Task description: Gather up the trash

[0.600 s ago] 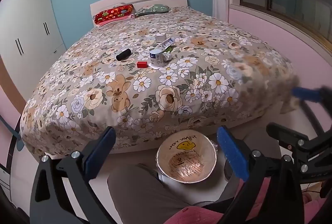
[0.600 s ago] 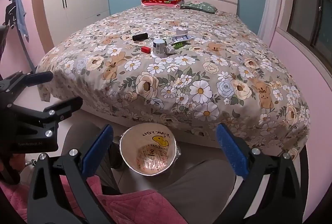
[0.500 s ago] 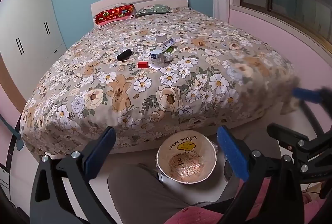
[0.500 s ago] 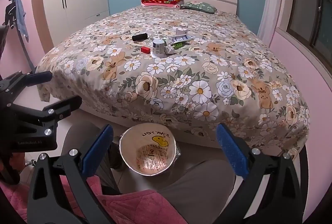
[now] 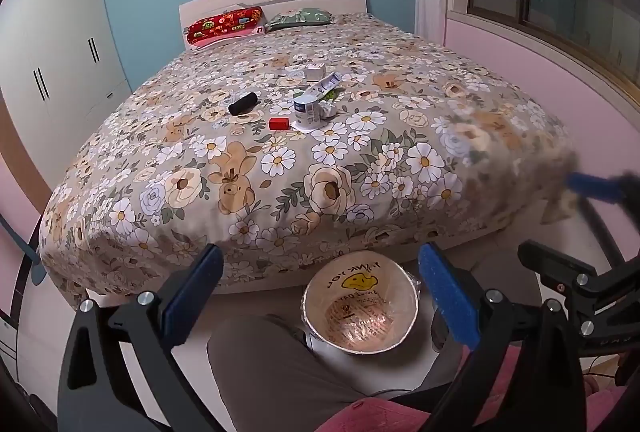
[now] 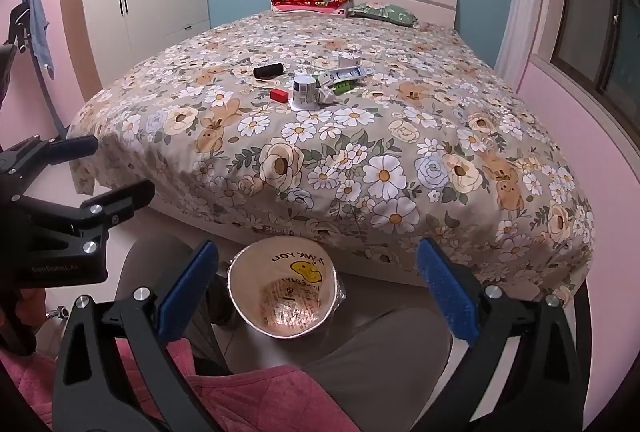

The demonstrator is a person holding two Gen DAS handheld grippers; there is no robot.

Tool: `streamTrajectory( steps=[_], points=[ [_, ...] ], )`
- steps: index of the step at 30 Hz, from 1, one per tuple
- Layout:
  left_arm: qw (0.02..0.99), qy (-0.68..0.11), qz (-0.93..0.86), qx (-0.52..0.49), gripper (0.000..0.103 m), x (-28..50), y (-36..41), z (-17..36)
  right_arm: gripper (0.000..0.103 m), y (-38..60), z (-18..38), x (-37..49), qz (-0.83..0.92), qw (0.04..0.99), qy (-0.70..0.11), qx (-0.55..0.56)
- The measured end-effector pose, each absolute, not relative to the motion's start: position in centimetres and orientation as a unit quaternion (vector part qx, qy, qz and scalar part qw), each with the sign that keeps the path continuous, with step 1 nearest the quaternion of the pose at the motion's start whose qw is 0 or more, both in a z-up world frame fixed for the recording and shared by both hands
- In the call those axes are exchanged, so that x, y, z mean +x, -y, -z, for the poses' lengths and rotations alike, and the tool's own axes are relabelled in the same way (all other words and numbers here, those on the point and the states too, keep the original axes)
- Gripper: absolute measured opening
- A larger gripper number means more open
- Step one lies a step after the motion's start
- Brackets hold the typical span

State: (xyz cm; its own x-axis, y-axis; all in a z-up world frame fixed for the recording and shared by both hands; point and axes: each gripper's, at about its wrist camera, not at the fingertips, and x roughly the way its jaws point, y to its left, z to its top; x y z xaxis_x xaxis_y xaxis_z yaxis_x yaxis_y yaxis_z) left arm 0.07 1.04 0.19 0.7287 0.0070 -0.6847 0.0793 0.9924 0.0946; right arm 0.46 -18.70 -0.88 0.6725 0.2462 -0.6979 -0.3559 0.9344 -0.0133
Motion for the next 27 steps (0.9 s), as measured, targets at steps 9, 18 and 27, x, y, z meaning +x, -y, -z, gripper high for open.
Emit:
streamTrajectory(
  steps=[9,18,27],
  points=[
    [0.929,-0.365,0.017,0.057,0.099,-0.03,-1.32,-0.33,0.097,18.4,0.84,0.54,-0.162,0.912,-0.368,-0.08],
    [0.929,-0.364,0.018,0.057,0.099,-0.06,-1.33,-0.37,0.097,18.47,0.79,0.54,-0.162,0.913,-0.367,-0.08],
    [0.93,-0.364,0.017,0.056,0.099,0.0,-1.33,-0.44,0.097,18.5,0.62,0.44,-0.161,0.914,-0.365,-0.08]
  ],
)
